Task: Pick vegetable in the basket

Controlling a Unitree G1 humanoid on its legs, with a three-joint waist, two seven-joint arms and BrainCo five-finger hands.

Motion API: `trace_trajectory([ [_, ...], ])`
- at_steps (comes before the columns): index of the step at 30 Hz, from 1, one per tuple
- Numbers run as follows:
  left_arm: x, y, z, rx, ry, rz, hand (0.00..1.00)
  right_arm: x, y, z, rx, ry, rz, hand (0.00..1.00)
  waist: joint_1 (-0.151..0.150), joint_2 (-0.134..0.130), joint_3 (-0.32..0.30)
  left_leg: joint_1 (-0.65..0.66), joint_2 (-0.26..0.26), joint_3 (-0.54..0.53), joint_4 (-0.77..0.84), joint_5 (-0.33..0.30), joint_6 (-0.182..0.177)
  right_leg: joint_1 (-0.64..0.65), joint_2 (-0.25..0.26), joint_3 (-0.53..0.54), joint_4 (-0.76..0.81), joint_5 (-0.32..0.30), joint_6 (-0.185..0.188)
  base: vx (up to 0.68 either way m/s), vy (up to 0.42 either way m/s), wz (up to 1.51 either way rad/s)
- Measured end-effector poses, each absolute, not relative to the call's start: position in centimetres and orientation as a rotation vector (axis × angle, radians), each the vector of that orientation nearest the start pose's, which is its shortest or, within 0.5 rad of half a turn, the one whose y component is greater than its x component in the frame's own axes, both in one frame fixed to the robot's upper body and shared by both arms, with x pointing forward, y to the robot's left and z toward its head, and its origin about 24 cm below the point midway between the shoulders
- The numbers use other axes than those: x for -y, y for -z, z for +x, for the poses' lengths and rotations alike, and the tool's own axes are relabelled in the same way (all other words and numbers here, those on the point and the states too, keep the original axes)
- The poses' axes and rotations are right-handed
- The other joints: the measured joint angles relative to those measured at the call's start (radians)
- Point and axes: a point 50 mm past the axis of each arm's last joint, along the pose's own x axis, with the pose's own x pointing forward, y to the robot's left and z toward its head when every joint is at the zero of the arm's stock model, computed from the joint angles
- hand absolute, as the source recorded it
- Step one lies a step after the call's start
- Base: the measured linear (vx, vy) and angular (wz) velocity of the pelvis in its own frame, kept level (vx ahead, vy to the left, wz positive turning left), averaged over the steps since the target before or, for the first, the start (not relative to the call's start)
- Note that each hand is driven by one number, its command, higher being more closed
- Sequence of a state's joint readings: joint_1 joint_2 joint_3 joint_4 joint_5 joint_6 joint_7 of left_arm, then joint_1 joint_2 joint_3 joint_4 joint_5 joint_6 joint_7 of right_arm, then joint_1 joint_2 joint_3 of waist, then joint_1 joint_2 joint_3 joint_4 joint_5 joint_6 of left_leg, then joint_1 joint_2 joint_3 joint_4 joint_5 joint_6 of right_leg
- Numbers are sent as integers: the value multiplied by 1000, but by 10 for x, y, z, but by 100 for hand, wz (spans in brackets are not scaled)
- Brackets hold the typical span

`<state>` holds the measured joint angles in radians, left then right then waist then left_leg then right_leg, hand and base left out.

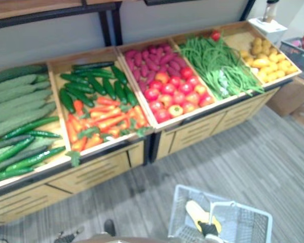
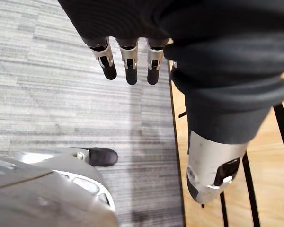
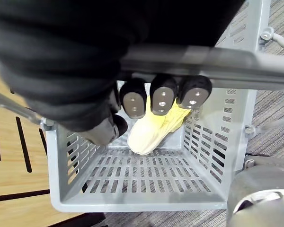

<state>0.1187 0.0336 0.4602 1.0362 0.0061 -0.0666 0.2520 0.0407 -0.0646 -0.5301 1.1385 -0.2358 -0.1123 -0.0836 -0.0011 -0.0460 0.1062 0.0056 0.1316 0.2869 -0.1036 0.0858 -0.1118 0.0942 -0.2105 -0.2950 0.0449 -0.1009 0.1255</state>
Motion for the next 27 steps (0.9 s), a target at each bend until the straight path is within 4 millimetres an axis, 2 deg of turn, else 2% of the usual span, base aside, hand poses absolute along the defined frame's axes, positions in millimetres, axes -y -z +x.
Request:
trace_trajectory([
  [2, -231, 144, 85, -956, -677, 19, 0, 234, 159, 82, -1076, 457, -35, 100, 1, 0, 0, -4, -3, -10, 0, 4, 2, 2, -2, -6, 0, -2, 0, -41, 2, 14],
  [4, -227, 122, 113, -784, -587, 148, 0, 233, 159, 77, -1083, 457, -48, 100, 0, -1, 2, -5, -13, -38, -1, 10, 6, 19, -9, -29, 4, -18, 4, -42, -4, 35],
  [7, -226, 104, 136, -645, -542, 237, 0, 231, 159, 79, -1068, 450, -59, 100, 1, 2, 2, -4, -12, -52, -1, 15, 6, 29, -7, -37, 7, -25, 1, -31, -7, 16],
  [16, -234, 91, 141, -580, -618, 274, 0, 228, 159, 81, -1059, 432, -62, 100, 3, 2, 2, 4, -2, -23, -1, 10, -2, 30, 1, -21, -2, -23, 4, 11, -11, -5],
  [19, -233, 93, 137, -591, -628, 252, 0, 228, 158, 83, -1053, 429, -63, 100, 4, 1, 2, 16, 4, -7, -1, 5, -8, 32, 5, -5, -5, -23, 4, 27, -19, -16],
  [22, -236, 113, 120, -717, -665, 196, 0, 228, 158, 84, -1047, 424, -66, 100, 0, 4, -3, 21, 6, 7, -1, 4, -10, 33, 6, 6, -7, -23, 4, 34, -12, -12],
  [24, -238, 132, 97, -859, -698, 159, 0, 228, 158, 83, -1052, 426, -63, 100, 0, 1, -6, 26, 6, 10, -1, 2, -12, 35, 6, 10, -8, -23, 4, 22, -7, -7],
  [25, -236, 147, 71, -1000, -726, 125, 0, 229, 159, 81, -1059, 438, -53, 100, 2, -4, -9, 31, 6, 13, -1, -4, -13, 35, 6, 14, -11, -23, 4, 13, -3, -7],
  [27, -234, 154, 55, -1080, -734, 109, 0, 230, 158, 81, -1060, 450, -46, 100, 4, -5, -9, 33, 6, 13, -1, -6, -12, 35, 6, 17, -12, -23, 4, 6, 0, -3],
])
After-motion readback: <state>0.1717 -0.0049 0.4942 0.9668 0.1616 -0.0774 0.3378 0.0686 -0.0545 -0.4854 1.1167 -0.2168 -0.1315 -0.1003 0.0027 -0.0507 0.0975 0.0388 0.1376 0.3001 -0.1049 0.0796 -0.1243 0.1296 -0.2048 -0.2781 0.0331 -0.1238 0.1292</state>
